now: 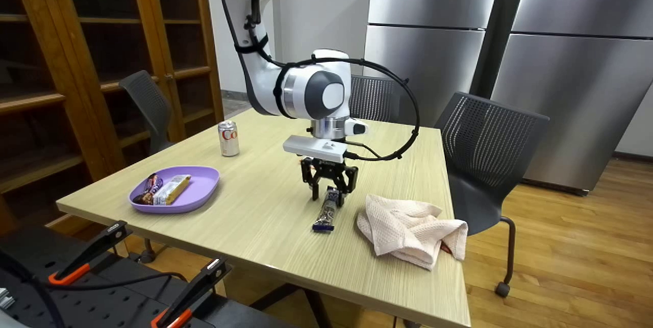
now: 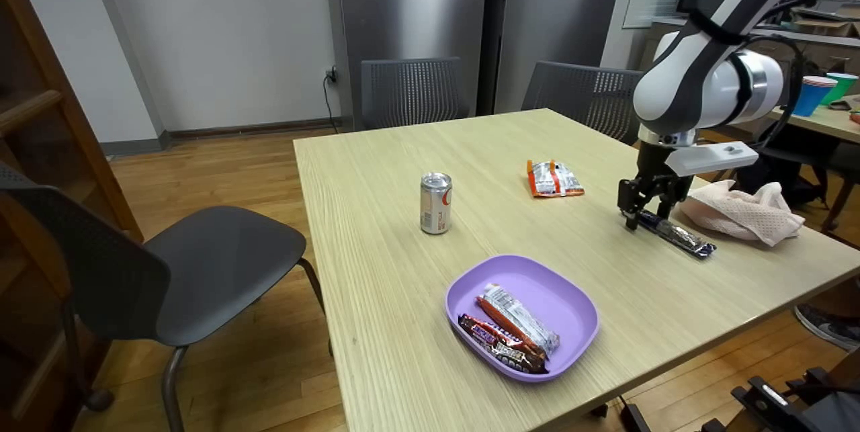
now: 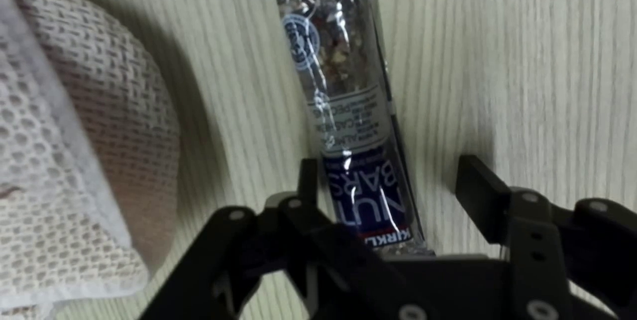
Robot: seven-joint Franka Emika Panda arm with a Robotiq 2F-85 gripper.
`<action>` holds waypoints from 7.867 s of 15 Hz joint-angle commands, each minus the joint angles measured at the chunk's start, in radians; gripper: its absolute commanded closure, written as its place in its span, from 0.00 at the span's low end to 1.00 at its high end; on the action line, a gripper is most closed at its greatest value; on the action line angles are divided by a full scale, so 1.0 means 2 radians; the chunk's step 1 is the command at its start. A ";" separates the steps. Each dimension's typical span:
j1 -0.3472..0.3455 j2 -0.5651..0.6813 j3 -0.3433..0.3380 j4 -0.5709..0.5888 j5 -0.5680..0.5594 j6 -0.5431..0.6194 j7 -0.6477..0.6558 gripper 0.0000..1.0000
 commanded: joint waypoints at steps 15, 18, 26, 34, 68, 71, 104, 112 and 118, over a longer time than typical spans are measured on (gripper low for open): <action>0.010 -0.042 0.011 -0.036 0.000 0.009 -0.016 0.91; 0.023 -0.053 0.013 -0.044 -0.002 0.010 -0.012 0.91; 0.082 -0.084 0.012 -0.071 -0.013 0.024 0.006 0.91; 0.144 -0.106 0.009 -0.094 -0.032 0.030 0.038 0.91; 0.293 -0.107 0.018 -0.112 -0.058 0.006 0.167 0.91; 0.291 -0.101 0.023 -0.111 -0.055 0.002 0.165 0.91; 0.230 -0.124 0.032 -0.130 -0.035 -0.001 0.149 0.00; 0.186 -0.136 0.012 -0.135 -0.040 0.001 0.137 0.00; 0.164 -0.144 -0.013 -0.143 -0.046 0.003 0.133 0.00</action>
